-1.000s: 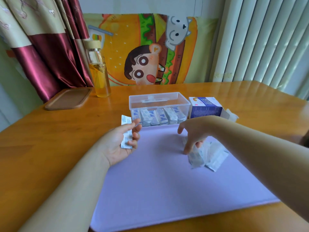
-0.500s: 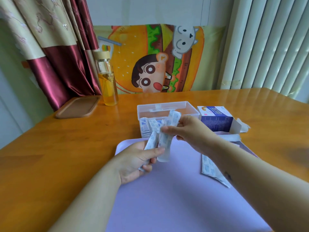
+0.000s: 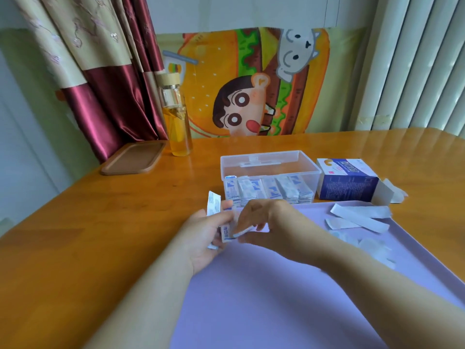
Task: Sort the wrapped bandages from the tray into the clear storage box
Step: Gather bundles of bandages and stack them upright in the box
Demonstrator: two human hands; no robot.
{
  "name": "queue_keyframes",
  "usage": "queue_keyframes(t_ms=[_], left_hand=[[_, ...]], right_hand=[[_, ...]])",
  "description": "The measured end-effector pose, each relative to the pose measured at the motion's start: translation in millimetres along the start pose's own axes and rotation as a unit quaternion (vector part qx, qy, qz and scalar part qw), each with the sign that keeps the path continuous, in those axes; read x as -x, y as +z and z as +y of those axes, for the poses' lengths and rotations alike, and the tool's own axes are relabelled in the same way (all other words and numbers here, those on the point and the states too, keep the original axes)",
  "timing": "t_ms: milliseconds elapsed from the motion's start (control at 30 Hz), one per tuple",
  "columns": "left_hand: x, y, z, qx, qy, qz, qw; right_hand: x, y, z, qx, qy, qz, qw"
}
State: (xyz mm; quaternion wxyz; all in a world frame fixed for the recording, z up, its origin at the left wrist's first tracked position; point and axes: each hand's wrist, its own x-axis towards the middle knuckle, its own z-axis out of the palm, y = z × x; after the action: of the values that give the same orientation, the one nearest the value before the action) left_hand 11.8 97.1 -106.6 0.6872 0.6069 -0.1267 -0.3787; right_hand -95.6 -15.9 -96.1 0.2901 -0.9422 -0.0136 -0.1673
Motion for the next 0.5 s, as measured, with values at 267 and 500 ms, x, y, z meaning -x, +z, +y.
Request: queue_keyframes(t_ms=[267, 500], left_hand=[[-4.2, -12.0, -8.2, -0.375, 0.114, 0.024, 0.920], [11.0, 5.1, -0.4, -0.147, 0.048, -0.079, 0.985]], right_hand=[[4.9, -22.3, 17.0, -0.190, 0.243, 0.034, 0.951], [2.6, -0.8, 5.9, -0.314, 0.191, -0.023, 0.930]])
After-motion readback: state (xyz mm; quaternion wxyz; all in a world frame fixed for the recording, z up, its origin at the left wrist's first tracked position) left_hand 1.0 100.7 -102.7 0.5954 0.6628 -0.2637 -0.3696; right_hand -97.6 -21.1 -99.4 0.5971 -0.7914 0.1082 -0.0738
